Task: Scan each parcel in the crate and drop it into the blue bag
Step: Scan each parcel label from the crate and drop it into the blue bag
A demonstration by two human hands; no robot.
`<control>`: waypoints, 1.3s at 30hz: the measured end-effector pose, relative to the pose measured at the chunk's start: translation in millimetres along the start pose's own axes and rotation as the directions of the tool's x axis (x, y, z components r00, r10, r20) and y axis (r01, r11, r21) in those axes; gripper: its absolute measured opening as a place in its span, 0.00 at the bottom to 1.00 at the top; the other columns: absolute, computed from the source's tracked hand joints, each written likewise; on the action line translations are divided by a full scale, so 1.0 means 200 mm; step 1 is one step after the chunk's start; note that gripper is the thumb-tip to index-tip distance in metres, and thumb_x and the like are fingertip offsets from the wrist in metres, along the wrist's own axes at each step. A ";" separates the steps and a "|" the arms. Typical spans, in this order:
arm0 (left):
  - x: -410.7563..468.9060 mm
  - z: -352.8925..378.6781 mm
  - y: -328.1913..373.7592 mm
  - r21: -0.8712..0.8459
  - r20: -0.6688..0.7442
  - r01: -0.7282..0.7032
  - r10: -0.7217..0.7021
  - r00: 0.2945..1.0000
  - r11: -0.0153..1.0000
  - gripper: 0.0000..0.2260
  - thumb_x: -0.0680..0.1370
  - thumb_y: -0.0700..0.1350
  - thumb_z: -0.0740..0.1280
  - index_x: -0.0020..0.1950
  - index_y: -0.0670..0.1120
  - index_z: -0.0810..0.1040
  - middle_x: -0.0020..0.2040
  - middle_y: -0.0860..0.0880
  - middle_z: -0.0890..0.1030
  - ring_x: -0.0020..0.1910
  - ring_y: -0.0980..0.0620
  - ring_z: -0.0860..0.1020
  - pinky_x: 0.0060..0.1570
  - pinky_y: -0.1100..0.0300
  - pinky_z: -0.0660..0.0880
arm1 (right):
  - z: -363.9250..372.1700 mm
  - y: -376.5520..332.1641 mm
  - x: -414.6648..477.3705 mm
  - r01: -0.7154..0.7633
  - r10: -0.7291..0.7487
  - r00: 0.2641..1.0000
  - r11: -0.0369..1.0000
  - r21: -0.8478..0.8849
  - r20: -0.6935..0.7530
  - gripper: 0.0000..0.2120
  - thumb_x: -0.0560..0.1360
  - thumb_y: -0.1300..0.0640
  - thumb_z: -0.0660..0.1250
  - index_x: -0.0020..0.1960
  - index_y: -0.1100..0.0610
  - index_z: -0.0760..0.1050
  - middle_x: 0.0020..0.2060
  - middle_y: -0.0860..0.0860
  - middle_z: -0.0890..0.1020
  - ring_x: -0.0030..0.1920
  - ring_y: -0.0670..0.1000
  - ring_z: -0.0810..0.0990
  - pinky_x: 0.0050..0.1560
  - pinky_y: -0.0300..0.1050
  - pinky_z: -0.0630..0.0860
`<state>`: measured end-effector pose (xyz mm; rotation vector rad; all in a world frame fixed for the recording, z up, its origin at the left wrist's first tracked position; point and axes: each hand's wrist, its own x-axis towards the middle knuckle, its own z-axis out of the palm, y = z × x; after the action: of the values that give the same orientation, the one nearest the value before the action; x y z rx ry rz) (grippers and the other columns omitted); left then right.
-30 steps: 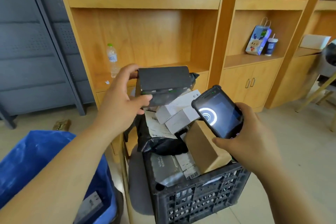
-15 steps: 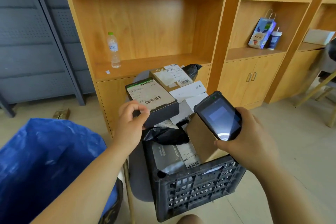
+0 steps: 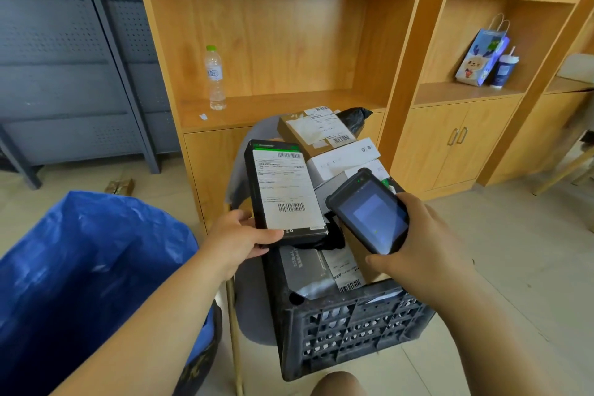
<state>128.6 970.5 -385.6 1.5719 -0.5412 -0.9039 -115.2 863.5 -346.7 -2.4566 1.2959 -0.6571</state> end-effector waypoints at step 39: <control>-0.25 -0.71 -0.36 0.131 -0.452 -0.126 0.173 0.875 0.983 0.21 0.68 0.43 0.77 0.56 0.58 0.74 0.47 0.58 0.83 0.47 0.61 0.82 0.46 0.63 0.76 | 0.31 -0.57 0.01 0.396 -0.287 0.875 0.888 -0.236 0.390 0.42 0.58 0.42 0.73 0.65 0.47 0.56 0.49 0.46 0.72 0.44 0.50 0.71 0.37 0.44 0.69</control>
<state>201.2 1109.4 -441.5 1.7356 -0.3601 -0.3644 -1.9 927.2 -347.1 -2.9275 0.8810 -0.0748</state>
